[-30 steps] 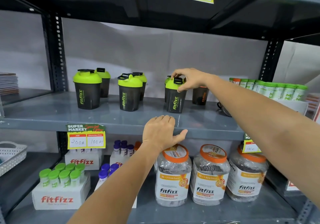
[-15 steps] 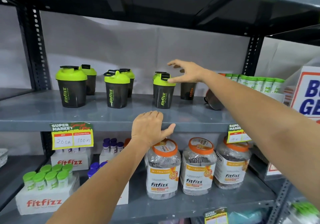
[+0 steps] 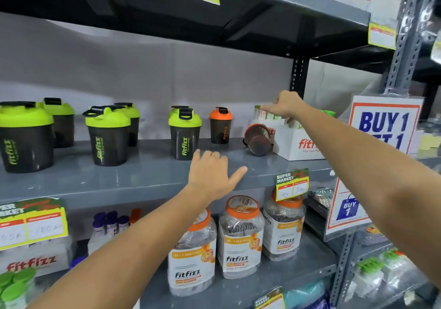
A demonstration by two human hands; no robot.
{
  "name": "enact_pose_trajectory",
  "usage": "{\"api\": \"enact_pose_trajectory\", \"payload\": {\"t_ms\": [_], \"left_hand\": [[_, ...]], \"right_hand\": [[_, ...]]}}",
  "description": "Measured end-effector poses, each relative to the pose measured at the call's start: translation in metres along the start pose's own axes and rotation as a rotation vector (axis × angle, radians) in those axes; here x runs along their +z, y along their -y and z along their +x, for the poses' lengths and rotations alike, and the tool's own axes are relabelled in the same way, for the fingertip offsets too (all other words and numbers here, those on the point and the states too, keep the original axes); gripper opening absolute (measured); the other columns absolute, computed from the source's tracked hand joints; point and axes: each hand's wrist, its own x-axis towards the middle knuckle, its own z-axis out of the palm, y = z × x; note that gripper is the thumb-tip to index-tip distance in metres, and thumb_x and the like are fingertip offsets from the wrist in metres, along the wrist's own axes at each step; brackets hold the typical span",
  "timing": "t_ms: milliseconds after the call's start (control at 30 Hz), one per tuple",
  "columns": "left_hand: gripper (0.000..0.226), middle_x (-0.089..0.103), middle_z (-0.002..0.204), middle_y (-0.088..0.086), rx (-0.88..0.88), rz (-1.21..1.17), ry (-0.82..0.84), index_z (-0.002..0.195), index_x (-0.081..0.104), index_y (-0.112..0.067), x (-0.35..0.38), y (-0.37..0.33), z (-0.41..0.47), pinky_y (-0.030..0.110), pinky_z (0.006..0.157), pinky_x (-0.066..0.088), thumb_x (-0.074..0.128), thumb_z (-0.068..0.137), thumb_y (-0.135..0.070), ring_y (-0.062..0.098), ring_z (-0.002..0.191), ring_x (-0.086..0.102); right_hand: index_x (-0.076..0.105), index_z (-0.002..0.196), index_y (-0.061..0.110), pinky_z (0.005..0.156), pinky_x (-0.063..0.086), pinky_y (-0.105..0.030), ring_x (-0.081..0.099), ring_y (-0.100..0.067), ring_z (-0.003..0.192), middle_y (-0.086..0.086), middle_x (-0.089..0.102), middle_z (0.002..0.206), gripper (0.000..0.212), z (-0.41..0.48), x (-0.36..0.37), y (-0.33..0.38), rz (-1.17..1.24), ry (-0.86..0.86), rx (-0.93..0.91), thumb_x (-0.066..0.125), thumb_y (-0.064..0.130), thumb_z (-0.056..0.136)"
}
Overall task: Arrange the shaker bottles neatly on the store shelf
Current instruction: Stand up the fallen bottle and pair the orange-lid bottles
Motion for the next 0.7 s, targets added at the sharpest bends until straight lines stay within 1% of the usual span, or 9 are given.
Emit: {"api": "enact_pose_trajectory", "payload": {"t_ms": [100,133,200,267,333,433,467,567,700], "left_hand": [[0.076,0.058,0.123,0.012,0.021,0.035,0.031,0.117,0.057,-0.011,0.007,0.001,0.005,0.047,0.107,0.027,0.016,0.089,-0.068,0.029,0.118,0.047],[0.077,0.058,0.123,0.012,0.031,0.047,0.029,0.117,0.057,-0.011,0.011,-0.001,0.005,0.046,0.106,0.029,0.013,0.088,-0.068,0.029,0.118,0.048],[0.081,0.06,0.12,0.011,0.044,0.074,0.009,0.116,0.057,-0.012,0.013,-0.002,0.004,0.045,0.107,0.03,0.007,0.086,-0.068,0.028,0.118,0.049],[0.084,0.063,0.115,0.009,0.025,0.084,-0.006,0.113,0.059,-0.014,0.014,-0.004,0.004,0.044,0.106,0.031,0.003,0.084,-0.069,0.026,0.115,0.052],[0.085,0.065,0.106,0.007,-0.001,0.104,-0.047,0.108,0.061,-0.016,0.015,-0.006,0.0,0.04,0.1,0.036,0.001,0.083,-0.07,0.025,0.106,0.056],[0.083,0.067,0.092,0.001,-0.046,0.127,-0.099,0.102,0.063,-0.019,0.017,-0.011,-0.006,0.033,0.072,0.04,0.0,0.083,-0.07,0.022,0.087,0.062],[0.083,0.067,0.091,0.0,-0.059,0.126,-0.102,0.101,0.064,-0.02,0.017,-0.011,-0.006,0.033,0.067,0.038,0.001,0.083,-0.07,0.022,0.084,0.062],[0.084,0.068,0.096,-0.002,-0.07,0.122,-0.109,0.104,0.064,-0.02,0.019,-0.012,-0.004,0.032,0.066,0.039,0.0,0.083,-0.071,0.021,0.085,0.063],[0.083,0.069,0.099,-0.003,-0.08,0.139,-0.115,0.108,0.064,-0.021,0.02,-0.012,-0.004,0.032,0.065,0.039,0.002,0.084,-0.071,0.02,0.086,0.064]], "right_hand": [[0.053,0.071,0.003,0.06,0.058,-0.037,0.064,-0.032,0.065,-0.017,0.061,0.082,0.051,0.009,0.007,-0.001,-0.006,0.034,0.036,0.064,0.052,0.081],[0.055,0.077,0.003,0.061,0.056,-0.034,0.064,-0.032,0.071,-0.018,0.062,0.089,0.05,0.013,0.01,0.0,-0.025,0.047,0.032,0.063,0.052,0.081],[0.059,0.104,0.001,0.077,0.051,-0.034,0.062,-0.034,0.094,-0.018,0.062,0.11,0.059,0.022,0.022,0.005,-0.084,0.078,0.023,0.057,0.056,0.083],[0.056,0.123,0.002,0.088,0.046,-0.034,0.057,-0.035,0.11,-0.016,0.059,0.123,0.068,0.029,0.038,0.011,-0.114,0.108,0.024,0.05,0.059,0.085],[0.055,0.124,0.006,0.082,0.047,-0.034,0.059,-0.036,0.105,-0.017,0.059,0.122,0.066,0.032,0.052,0.016,-0.102,0.194,0.061,0.053,0.059,0.084],[0.047,0.113,0.007,0.049,0.052,-0.037,0.063,-0.038,0.07,-0.021,0.058,0.095,0.059,0.039,0.068,0.02,0.059,0.406,0.187,0.058,0.056,0.082],[0.047,0.111,0.005,0.045,0.051,-0.035,0.062,-0.036,0.065,-0.018,0.057,0.09,0.058,0.043,0.07,0.02,0.061,0.411,0.2,0.058,0.054,0.082],[0.049,0.112,0.004,0.059,0.049,-0.037,0.058,-0.032,0.075,-0.016,0.056,0.096,0.047,0.048,0.075,0.021,0.058,0.464,0.2,0.047,0.045,0.088],[0.051,0.103,0.001,0.052,0.049,-0.04,0.057,-0.037,0.07,-0.021,0.057,0.092,0.032,0.051,0.077,0.019,0.027,0.582,0.218,0.042,0.028,0.09]]}}
